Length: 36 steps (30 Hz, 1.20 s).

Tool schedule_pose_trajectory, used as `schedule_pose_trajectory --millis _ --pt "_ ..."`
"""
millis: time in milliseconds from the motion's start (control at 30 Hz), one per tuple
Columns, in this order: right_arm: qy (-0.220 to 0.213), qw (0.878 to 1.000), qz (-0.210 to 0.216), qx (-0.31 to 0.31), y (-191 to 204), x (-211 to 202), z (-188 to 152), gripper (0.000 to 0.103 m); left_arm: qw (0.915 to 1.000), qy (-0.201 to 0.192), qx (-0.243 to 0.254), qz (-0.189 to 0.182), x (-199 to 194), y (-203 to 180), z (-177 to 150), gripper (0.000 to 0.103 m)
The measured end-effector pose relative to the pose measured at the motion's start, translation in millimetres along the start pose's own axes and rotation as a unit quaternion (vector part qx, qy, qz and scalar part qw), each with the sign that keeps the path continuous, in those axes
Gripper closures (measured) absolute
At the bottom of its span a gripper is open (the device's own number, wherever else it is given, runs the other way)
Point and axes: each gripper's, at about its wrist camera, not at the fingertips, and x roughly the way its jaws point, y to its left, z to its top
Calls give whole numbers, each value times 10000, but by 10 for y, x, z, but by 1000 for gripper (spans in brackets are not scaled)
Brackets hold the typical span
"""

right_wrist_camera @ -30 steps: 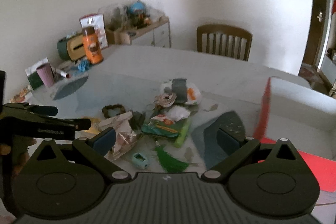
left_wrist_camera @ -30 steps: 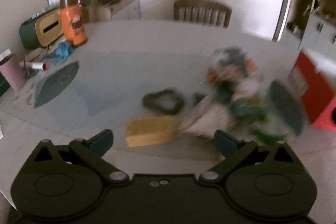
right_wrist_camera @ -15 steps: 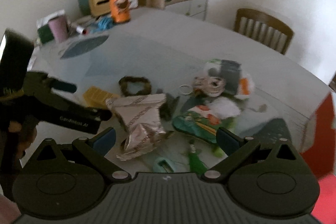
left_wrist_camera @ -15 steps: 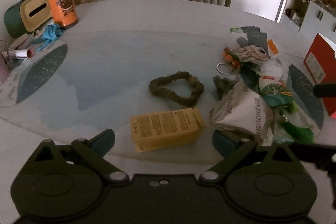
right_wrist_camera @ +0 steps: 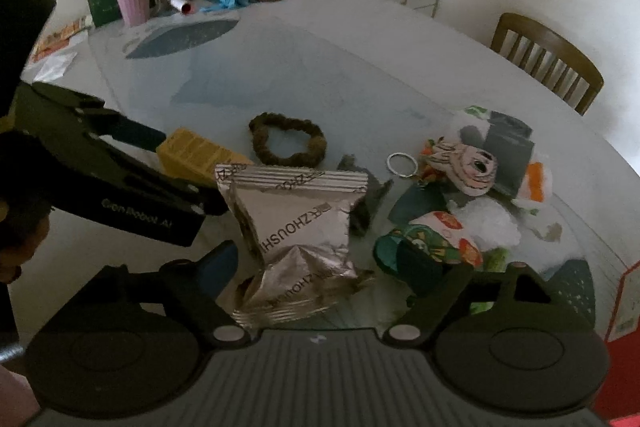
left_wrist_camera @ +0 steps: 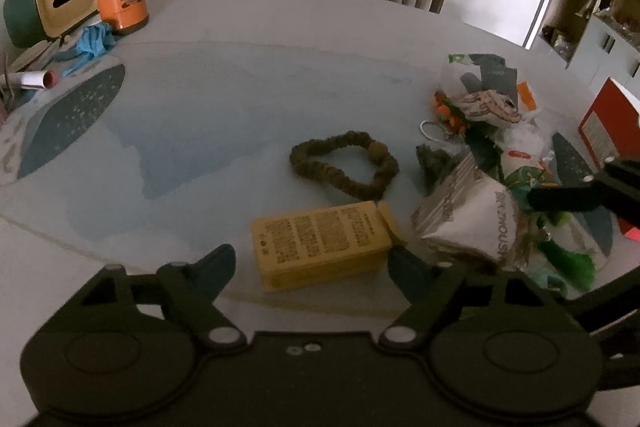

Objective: Organize objects
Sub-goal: 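Grasp the yellow box with the left tool while the right tool grasps the silver packet, then carry the yellow box with the left tool while the right tool carries the silver packet to the shoebox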

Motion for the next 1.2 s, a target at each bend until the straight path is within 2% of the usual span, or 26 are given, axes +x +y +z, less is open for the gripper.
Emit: schedule_pose_trajectory --millis 133,233,467,767,867,1200 --pt "94 9999 29 -56 28 66 18 32 9999 -19 -51 -91 -3 28 -5 31" --pt "171 9998 70 -14 43 91 32 42 9999 -27 -78 -137 0 47 4 31" --pt "263 9996 -3 111 71 70 71 55 9997 -46 -179 -173 -11 107 7 32" --pt "140 9989 -73 435 43 -170 121 58 9994 -192 -107 -253 -187 174 60 33" --pt "40 9981 -145 593 -25 -310 130 58 9988 -252 -146 -394 -272 172 89 34" --pt "-278 9900 -504 1290 -472 -923 55 58 9956 -522 51 -775 -615 -171 283 34"
